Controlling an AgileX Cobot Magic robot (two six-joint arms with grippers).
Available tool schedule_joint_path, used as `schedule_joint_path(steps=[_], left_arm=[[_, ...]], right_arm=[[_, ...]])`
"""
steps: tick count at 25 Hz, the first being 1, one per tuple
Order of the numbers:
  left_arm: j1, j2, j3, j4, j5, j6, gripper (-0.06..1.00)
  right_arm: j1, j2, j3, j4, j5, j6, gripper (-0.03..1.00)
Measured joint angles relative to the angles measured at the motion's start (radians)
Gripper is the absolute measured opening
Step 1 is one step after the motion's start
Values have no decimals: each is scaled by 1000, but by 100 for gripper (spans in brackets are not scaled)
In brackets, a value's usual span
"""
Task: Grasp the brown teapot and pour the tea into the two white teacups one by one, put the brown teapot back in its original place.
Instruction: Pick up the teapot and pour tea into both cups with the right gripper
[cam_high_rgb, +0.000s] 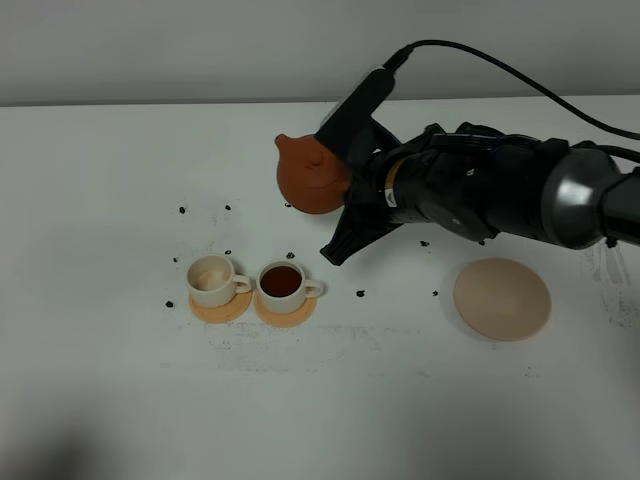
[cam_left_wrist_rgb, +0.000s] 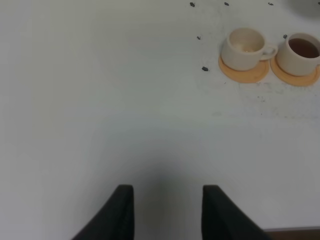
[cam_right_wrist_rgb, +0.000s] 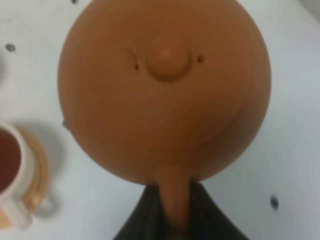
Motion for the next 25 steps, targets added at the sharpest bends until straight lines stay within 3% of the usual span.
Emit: schedule_joint_path(steps=[13, 25], left_arm=[[0, 0, 0, 0, 0, 0, 31], [0, 0, 0, 0, 0, 0, 31]], right_arm=[[74, 89, -76, -308, -42, -7, 9], [77, 113, -46, -579, -280, -11, 9]])
